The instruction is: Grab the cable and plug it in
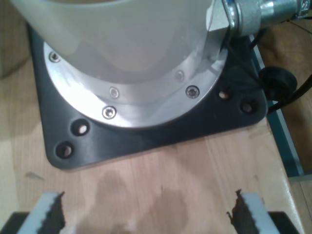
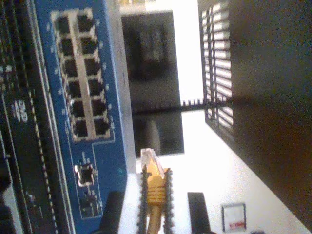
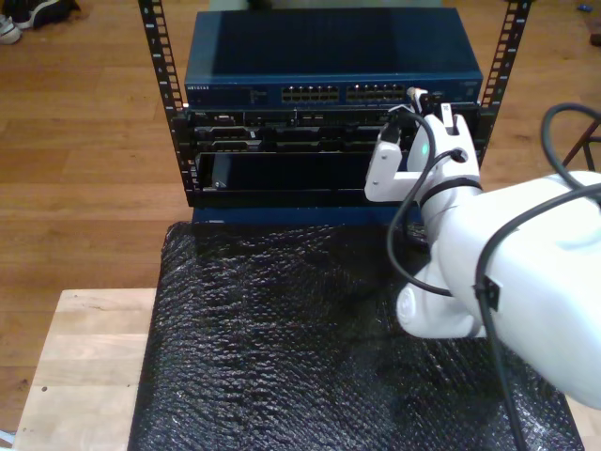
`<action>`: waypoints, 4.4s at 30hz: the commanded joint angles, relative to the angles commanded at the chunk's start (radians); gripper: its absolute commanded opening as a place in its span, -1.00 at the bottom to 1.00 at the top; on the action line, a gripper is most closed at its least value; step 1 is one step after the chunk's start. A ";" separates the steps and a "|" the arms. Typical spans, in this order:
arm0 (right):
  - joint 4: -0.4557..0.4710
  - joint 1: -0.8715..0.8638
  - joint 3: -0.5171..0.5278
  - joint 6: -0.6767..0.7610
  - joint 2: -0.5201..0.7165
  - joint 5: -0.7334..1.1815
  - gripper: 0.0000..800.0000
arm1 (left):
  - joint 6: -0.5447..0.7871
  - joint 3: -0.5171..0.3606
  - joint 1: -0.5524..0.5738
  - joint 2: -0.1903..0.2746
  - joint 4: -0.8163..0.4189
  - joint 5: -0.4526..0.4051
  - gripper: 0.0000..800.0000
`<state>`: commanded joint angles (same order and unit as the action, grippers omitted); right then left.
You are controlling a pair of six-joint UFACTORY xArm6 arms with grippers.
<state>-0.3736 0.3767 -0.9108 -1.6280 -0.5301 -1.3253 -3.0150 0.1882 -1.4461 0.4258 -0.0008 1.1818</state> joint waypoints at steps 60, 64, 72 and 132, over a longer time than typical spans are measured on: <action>-0.167 0.077 -0.195 -0.091 -0.147 0.006 -1.00 | 0.002 0.000 0.000 0.000 0.000 0.000 1.00; -0.167 0.077 -0.192 -0.110 -0.147 0.006 -1.00 | 0.002 0.000 0.000 0.000 0.000 0.000 1.00; -0.166 0.075 -0.195 -0.114 -0.149 0.025 -1.00 | 0.000 -0.002 0.000 0.000 0.000 0.002 1.00; -0.166 0.069 -0.262 -0.114 -0.199 0.034 -1.00 | 0.002 0.000 0.000 0.000 0.000 0.002 1.00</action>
<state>-0.5393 0.4457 -1.1732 -1.7415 -0.7296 -1.2915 -3.0135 0.1882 -1.4461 0.4258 -0.0008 1.1834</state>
